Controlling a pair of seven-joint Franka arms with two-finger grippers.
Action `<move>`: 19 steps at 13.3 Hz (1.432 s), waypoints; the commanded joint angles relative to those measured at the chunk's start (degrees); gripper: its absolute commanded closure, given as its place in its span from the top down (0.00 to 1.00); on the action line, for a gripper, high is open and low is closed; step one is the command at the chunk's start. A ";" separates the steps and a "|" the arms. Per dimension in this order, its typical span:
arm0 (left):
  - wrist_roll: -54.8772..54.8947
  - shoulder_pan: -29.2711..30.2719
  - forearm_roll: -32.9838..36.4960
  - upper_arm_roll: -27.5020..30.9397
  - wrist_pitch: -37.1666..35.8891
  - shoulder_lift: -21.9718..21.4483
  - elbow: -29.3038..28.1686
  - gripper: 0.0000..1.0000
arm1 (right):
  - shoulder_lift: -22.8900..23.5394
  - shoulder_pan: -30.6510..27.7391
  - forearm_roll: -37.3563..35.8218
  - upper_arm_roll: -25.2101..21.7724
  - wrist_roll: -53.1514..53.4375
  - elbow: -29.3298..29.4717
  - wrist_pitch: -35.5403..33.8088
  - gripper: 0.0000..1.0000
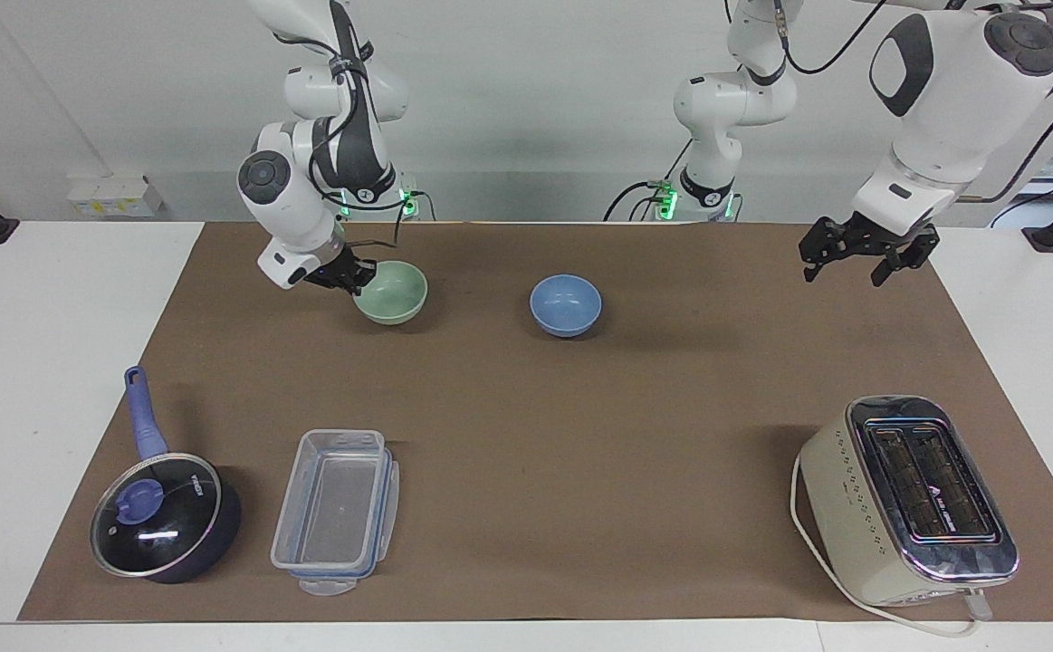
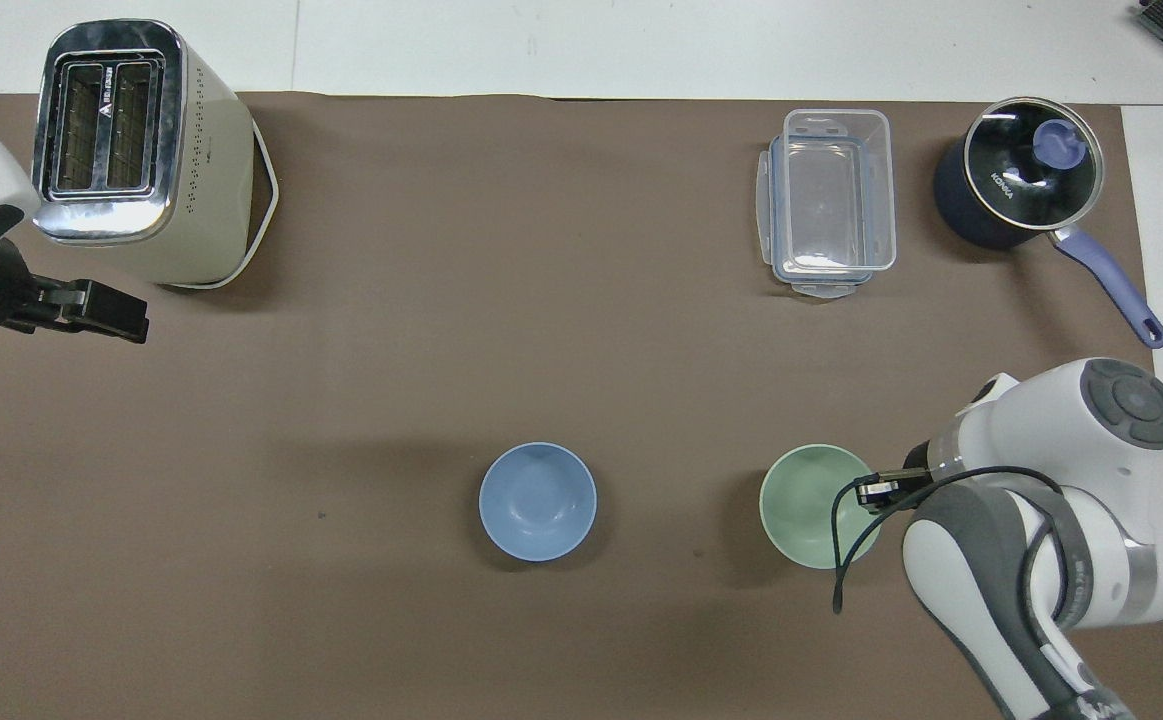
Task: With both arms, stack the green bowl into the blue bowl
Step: 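Carry the green bowl with the right gripper over the blue bowl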
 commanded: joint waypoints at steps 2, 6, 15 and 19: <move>-0.02 0.18 0.36 -0.36 0.01 1.80 2.50 1.00 | -1.79 8.04 3.51 0.31 9.06 2.34 -1.50 0.00; -0.02 0.97 0.36 -0.18 -0.07 1.71 2.49 1.00 | -1.26 19.21 7.98 0.31 22.80 3.84 5.60 0.00; -0.02 1.41 0.36 -0.18 -0.07 1.71 2.40 1.00 | 6.38 29.16 9.75 0.40 33.53 7.18 13.62 0.00; -0.02 1.41 0.36 -0.27 -0.07 1.71 2.40 1.00 | 8.93 30.40 9.83 0.31 36.35 8.15 15.11 0.00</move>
